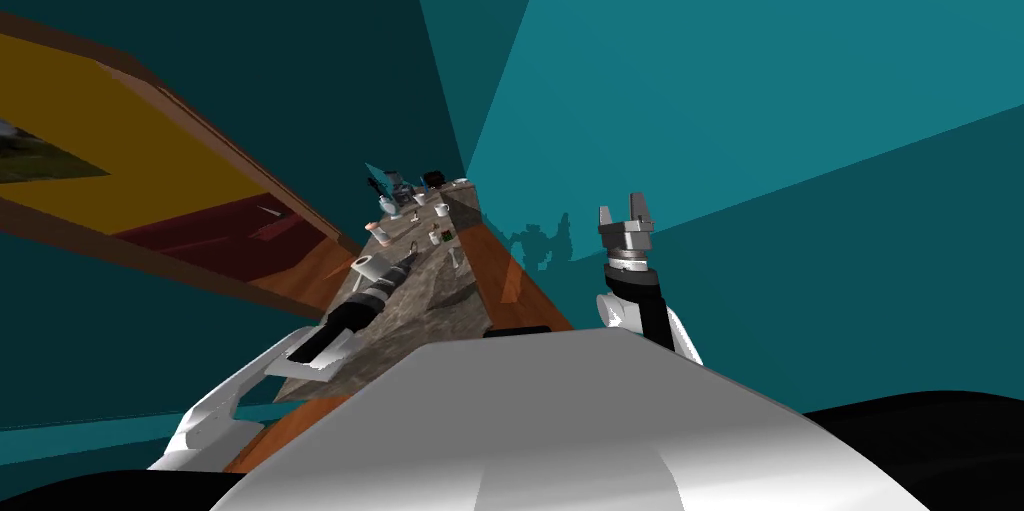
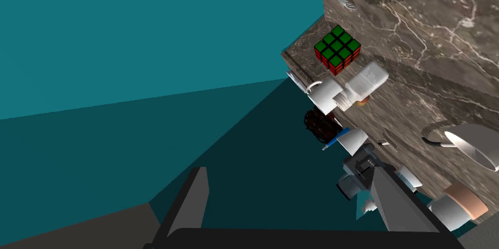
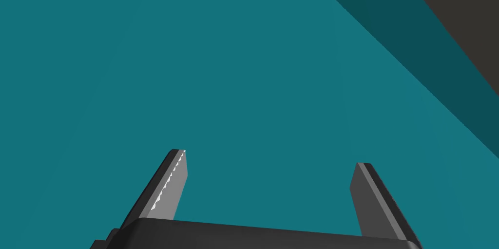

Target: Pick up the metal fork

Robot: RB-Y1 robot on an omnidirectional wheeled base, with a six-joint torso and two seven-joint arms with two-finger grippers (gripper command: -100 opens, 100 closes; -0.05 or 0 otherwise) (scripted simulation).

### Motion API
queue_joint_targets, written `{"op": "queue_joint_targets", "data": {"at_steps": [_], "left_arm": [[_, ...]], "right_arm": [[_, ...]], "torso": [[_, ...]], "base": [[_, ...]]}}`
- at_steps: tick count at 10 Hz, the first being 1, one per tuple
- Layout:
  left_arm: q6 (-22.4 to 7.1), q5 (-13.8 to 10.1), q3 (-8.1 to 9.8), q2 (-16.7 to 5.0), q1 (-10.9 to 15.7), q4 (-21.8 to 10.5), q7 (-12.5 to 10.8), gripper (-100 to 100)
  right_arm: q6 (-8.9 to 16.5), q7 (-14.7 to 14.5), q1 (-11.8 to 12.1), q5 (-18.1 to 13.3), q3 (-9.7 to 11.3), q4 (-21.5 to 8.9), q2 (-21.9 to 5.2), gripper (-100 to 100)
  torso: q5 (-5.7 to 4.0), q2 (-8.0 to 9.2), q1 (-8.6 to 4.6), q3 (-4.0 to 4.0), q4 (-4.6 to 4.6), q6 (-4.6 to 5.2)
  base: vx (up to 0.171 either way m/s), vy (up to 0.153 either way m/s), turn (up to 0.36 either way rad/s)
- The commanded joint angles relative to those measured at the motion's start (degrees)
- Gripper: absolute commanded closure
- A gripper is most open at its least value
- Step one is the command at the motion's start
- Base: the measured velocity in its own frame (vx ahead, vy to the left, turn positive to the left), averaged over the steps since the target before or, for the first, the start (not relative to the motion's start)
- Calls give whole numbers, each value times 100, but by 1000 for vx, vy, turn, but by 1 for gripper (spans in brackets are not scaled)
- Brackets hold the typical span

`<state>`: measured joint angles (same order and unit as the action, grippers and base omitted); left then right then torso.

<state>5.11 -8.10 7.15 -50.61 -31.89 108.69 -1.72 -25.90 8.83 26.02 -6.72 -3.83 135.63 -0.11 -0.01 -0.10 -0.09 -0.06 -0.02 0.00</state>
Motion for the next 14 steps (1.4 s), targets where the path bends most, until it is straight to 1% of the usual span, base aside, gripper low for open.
{"op": "queue_joint_targets", "data": {"at_steps": [1,4,8,11,14], "left_arm": [[-137,-14,-50,-286,-67,-176,-59,-100],[-430,27,-223,-773,-191,-495,-153,-100],[-829,142,-512,-1347,-372,-920,-278,-100],[-1109,243,-731,-1717,-503,-1217,-361,-100],[-1339,330,-924,-2008,-618,-1462,-427,-100]], "right_arm": [[0,0,0,0,0,0,0,0],[0,0,0,0,0,0,0,0],[0,0,1,0,0,0,0,0],[0,0,1,0,0,0,0,0],[0,0,1,0,0,0,0,0]], "torso": [[0,0,0,0,0,0],[-2,-11,-9,-6,-2,1],[-4,-18,-15,-10,-4,-1],[-4,-19,-16,-11,-5,-2],[-4,-14,-13,-9,-3,-4]], "base": [[24,-36,-201],[49,-43,-231],[61,-54,-236],[73,-50,-229],[64,-41,-193]]}}
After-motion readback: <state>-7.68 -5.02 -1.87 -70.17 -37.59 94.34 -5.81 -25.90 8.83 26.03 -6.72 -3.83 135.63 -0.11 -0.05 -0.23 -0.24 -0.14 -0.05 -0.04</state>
